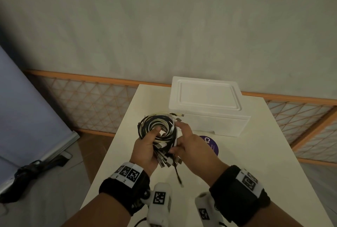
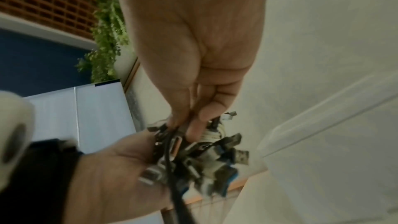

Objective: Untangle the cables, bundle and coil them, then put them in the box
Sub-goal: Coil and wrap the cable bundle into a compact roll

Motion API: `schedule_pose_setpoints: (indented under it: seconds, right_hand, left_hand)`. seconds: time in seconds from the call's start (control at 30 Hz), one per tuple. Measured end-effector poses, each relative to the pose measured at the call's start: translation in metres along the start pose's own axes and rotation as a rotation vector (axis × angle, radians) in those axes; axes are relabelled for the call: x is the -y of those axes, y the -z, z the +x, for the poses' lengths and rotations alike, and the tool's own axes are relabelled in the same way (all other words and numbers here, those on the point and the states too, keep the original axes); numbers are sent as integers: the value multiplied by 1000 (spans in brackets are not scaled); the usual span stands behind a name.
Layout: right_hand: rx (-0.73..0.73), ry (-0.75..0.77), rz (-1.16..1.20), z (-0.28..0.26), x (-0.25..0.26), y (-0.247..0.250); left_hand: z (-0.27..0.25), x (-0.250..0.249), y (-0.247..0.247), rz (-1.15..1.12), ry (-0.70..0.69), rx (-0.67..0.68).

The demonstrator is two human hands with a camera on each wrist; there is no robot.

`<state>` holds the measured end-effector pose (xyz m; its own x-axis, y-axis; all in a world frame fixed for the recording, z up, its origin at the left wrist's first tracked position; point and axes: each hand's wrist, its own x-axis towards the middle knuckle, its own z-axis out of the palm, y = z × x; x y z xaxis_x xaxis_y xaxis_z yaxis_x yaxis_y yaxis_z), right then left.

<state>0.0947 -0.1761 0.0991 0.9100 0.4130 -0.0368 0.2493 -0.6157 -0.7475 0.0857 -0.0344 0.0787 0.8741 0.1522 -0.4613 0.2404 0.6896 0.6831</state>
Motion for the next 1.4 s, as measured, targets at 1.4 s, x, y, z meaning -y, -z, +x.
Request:
schedule_pose_setpoints:
  seconds: [1.4]
  right_hand:
    - [-445, 450, -243, 7, -30, -15]
  left_hand:
    - [1, 10, -6, 85, 24, 254]
